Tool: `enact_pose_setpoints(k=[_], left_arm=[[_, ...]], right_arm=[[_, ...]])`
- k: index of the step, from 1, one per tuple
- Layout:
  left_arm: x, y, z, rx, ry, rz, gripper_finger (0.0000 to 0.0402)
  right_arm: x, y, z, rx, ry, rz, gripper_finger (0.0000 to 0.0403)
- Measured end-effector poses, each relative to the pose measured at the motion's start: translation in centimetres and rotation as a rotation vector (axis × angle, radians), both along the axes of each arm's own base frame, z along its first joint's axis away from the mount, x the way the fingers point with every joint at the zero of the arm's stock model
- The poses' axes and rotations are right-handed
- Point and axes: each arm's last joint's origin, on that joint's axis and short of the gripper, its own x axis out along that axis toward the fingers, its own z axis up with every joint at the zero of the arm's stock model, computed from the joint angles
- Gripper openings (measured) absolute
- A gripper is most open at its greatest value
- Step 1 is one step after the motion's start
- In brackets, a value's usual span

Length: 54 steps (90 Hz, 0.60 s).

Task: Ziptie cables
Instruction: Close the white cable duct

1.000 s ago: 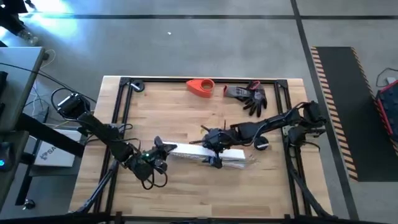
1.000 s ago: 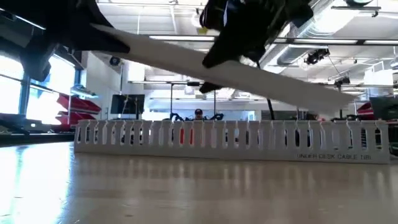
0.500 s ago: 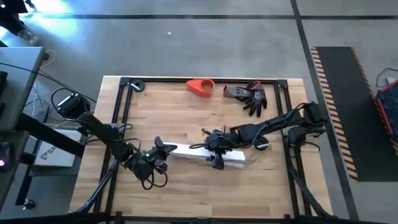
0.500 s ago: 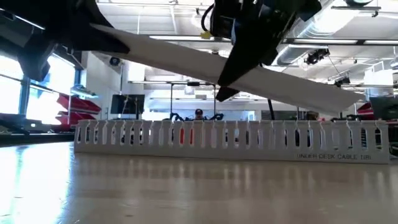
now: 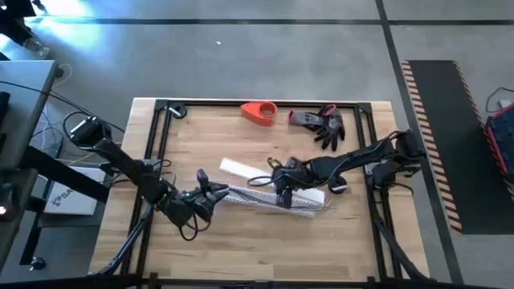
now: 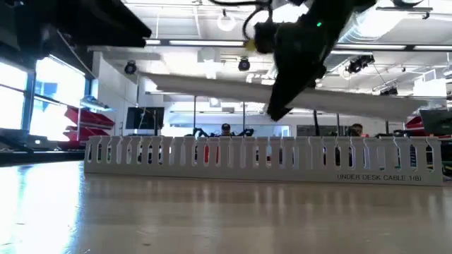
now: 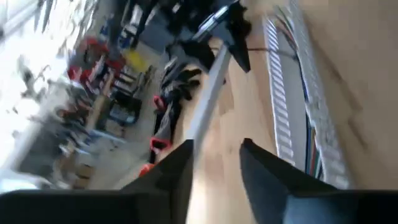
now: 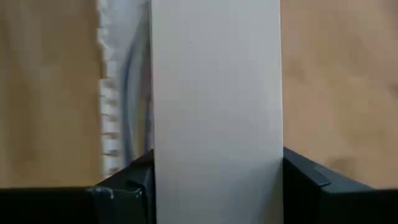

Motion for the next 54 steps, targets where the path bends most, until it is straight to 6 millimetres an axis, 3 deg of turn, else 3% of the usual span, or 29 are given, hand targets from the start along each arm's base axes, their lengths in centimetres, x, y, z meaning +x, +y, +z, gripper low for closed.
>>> enact_pose_setpoints(k=[8,17,37,54], left_arm=[[0.1,0.4,0.6,-0.188,-0.031,-0.045,0.0153],[1.2,1.1,-0.2,-0.376,0.044,-0.127,0.016],[4.8,4.2,-4.5,-0.566,0.233,-0.093,0.0132],[7.0,6.2,-7.9,-0.72,0.377,-0.198,0.0096]], right_arm=[[-1.4,-0.4,1.8,-0.042,-0.011,-0.045,0.0192],[-3.1,-1.0,4.4,-0.085,-0.082,-0.103,0.0192],[-6.8,-1.7,8.3,-0.14,-0.172,-0.155,0.0192],[-8.5,-1.6,9.4,-0.125,-0.178,-0.139,0.0192]])
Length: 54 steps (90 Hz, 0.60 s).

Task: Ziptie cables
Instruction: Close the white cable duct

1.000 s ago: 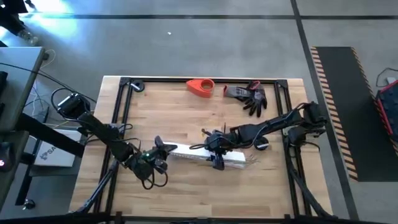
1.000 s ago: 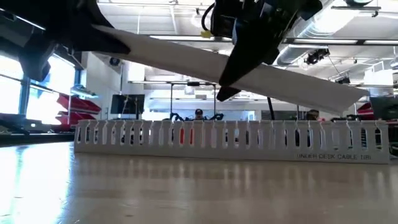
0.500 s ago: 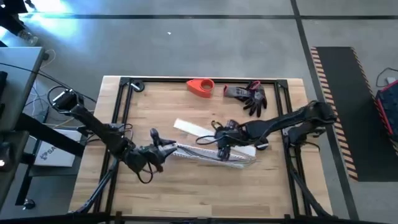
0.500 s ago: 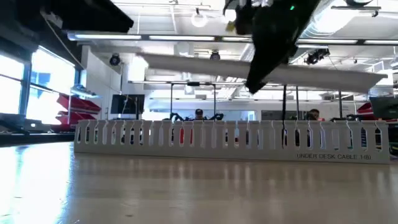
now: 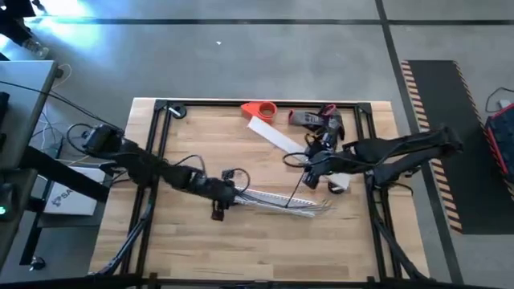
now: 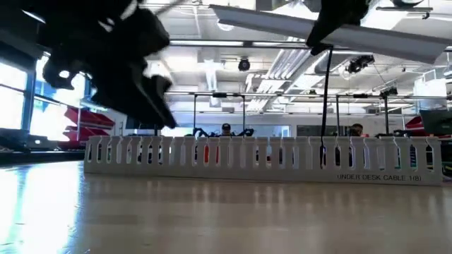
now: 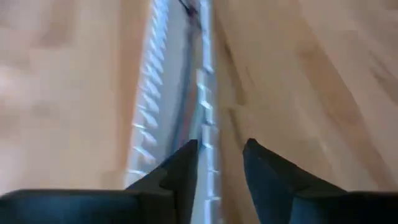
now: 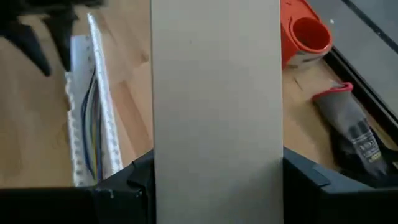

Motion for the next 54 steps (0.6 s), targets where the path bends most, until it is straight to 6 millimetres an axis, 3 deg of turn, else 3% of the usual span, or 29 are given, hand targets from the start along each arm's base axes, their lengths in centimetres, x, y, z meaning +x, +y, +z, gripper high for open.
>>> enact_pose_setpoints(k=[12,23,54], left_arm=[[0.3,0.8,-1.5,0.024,0.057,-0.058,0.0057],[-0.2,1.9,-1.4,0.073,0.107,-0.075,0.0009],[-4.7,6.4,1.1,0.312,0.389,-0.091,0.0001]], right_arm=[[-0.1,0.6,0.0,0.016,0.004,0.032,0.0192],[-0.2,1.1,-0.6,0.067,0.055,0.042,0.0192],[0.0,3.9,-3.4,0.164,0.246,0.031,0.0192]])
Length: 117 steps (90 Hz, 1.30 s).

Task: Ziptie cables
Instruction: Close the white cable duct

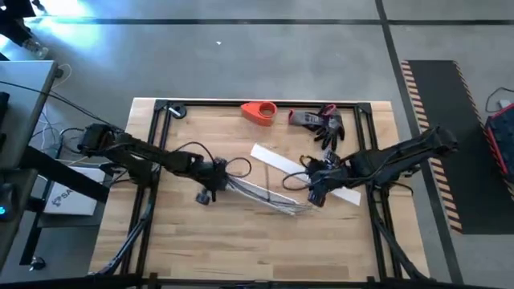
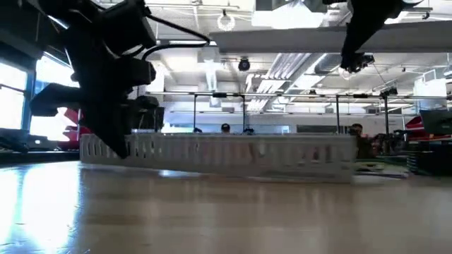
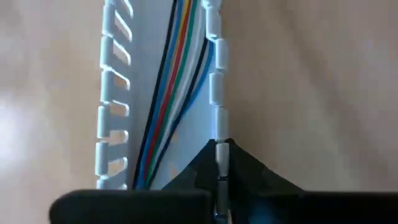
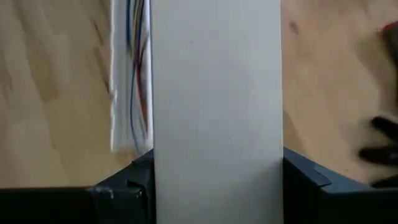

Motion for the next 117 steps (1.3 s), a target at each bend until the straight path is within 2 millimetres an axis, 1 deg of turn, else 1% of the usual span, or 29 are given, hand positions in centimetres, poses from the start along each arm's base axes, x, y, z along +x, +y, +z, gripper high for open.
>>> enact_pose_setpoints(k=[7,13,23,29,39,45,50,54,58,64,69,77,83,88,94,104,117], left_arm=[[-1.1,1.2,0.2,0.061,0.083,0.014,0.0007],[-1.8,2.2,0.4,0.075,0.129,0.026,0.0018],[-2.9,3.7,1.0,0.052,0.16,0.123,0.0051],[-3.4,4.3,1.6,0.033,0.143,0.206,0.0079],[-4.4,4.8,2.8,-0.011,0.096,0.279,0.0127],[-4.6,4.8,4.0,-0.059,0.042,0.318,0.0152],[-4.3,4.7,5.0,-0.11,-0.033,0.352,0.0167],[-3.7,4.5,5.6,-0.174,-0.112,0.379,0.0175],[-3.0,4.1,6.0,-0.242,-0.189,0.371,0.018],[-1.5,3.3,6.4,-0.318,-0.292,0.296,0.0181],[0.0,2.4,6.5,-0.324,-0.389,0.206,0.0181],[2.7,1.0,6.0,-0.276,-0.522,0.088,0.0182],[4.6,0.3,5.1,-0.252,-0.609,0.064,0.0187],[6.3,0.0,4.4,-0.242,-0.659,0.053,0.0194],[8.2,0.1,3.5,-0.218,-0.662,0.034,0.0207],[11.3,0.6,2.3,-0.192,-0.6,0.032,0.0235],[13.9,1.3,0.5,-0.142,-0.446,0.007,0.0276]], right_arm=[[0.1,0.7,-0.8,-0.004,0.051,-0.005,0.0192],[0.1,1.5,-1.5,-0.008,0.083,-0.012,0.0192],[-0.2,2.6,-2.0,-0.009,0.107,-0.012,0.0192],[-0.6,3.2,-2.2,-0.013,0.127,-0.011,0.0192],[-1.6,4.0,-2.3,-0.024,0.158,-0.022,0.0192],[-2.0,4.3,-2.3,-0.033,0.172,-0.022,0.0192],[-2.2,4.5,-2.3,-0.039,0.18,-0.014,0.0192],[-2.3,4.6,-2.3,-0.044,0.183,0.002,0.0192],[-2.3,4.6,-2.3,-0.054,0.19,0.026,0.0192],[-2.4,4.5,-2.3,-0.072,0.207,0.053,0.0192],[-2.4,4.3,-2.3,-0.087,0.223,0.062,0.0192],[-2.8,4.1,-2.3,-0.109,0.263,0.054,0.0192],[-3.2,3.9,-2.3,-0.106,0.304,0.038,0.0192],[-3.5,4.0,-2.4,-0.092,0.34,0.033,0.0192],[-3.8,4.2,-2.4,-0.073,0.364,0.029,0.0192],[-4.1,4.6,-2.4,-0.052,0.37,0.027,0.0192],[-4.4,5.2,-2.4,-0.031,0.373,0.011,0.0192]])
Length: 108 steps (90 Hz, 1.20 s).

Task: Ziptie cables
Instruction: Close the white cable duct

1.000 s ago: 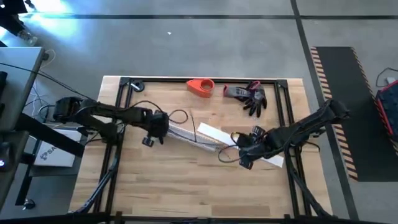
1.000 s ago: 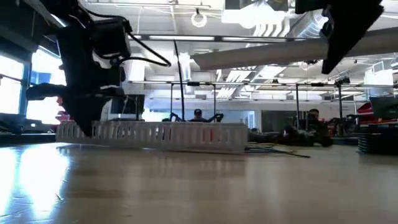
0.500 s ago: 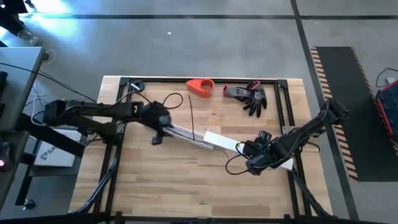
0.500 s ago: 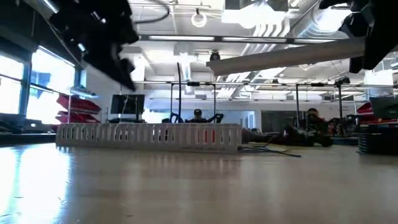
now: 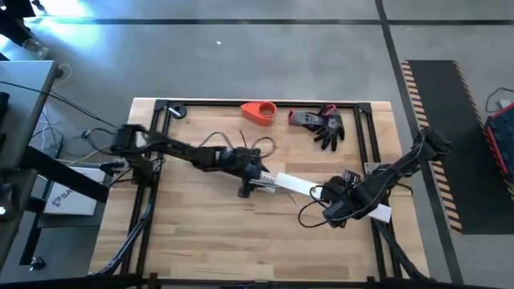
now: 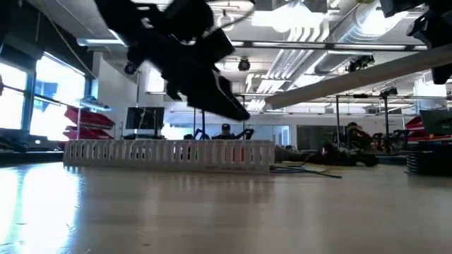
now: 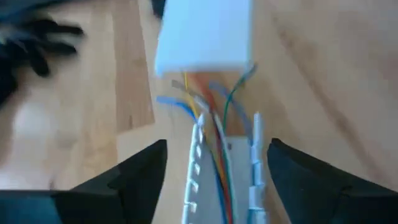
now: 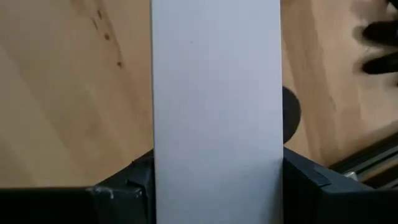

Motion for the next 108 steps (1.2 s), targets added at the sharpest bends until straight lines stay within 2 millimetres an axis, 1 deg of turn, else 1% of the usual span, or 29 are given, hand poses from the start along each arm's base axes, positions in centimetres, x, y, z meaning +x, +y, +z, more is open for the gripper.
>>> enact_pose_setpoints(k=[4,15,26,40,48,60,69,78,86,96,108], left_arm=[[0.6,0.1,-0.4,0.015,0.039,-0.022,0.0287],[1.7,0.5,-0.5,0.032,0.078,-0.039,0.0307],[1.7,0.6,-1.6,-0.018,0.136,-0.084,0.0311],[1.7,0.5,-1.6,-0.042,0.148,-0.108,0.0308],[1.5,0.2,-1.9,-0.046,0.163,-0.111,0.0292],[1.4,-0.6,-2.0,-0.065,0.165,-0.11,0.024],[1.2,-1.1,-2.3,-0.082,0.17,-0.108,0.0196],[0.9,-1.4,-2.5,-0.093,0.183,-0.103,0.0168],[0.8,-1.6,-2.5,-0.093,0.197,-0.107,0.016],[0.8,-1.6,-2.5,-0.096,0.201,-0.108,0.0162],[0.6,-1.6,-2.7,-0.098,0.228,-0.108,0.0171]], right_arm=[[-0.1,0.1,0.0,0.0,-0.002,-0.001,0.0192],[-0.3,0.5,0.0,0.003,-0.008,-0.008,0.0192],[-0.4,0.7,0.0,0.008,-0.016,-0.005,0.0192],[-0.3,0.8,0.0,0.017,-0.027,-0.003,0.0192],[-0.2,0.8,0.0,0.018,-0.034,0.005,0.0192],[0.3,1.2,-0.4,0.02,-0.051,0.007,0.0192],[0.7,1.8,-1.5,0.001,-0.021,0.019,0.0192],[1.1,2.7,-2.8,-0.024,0.016,0.028,0.0192],[1.2,3.5,-3.8,-0.033,0.04,0.027,0.0192],[1.2,4.5,-4.6,-0.033,0.03,0.048,0.0192],[0.3,4.9,-5.2,-0.062,0.021,0.047,0.0192]])
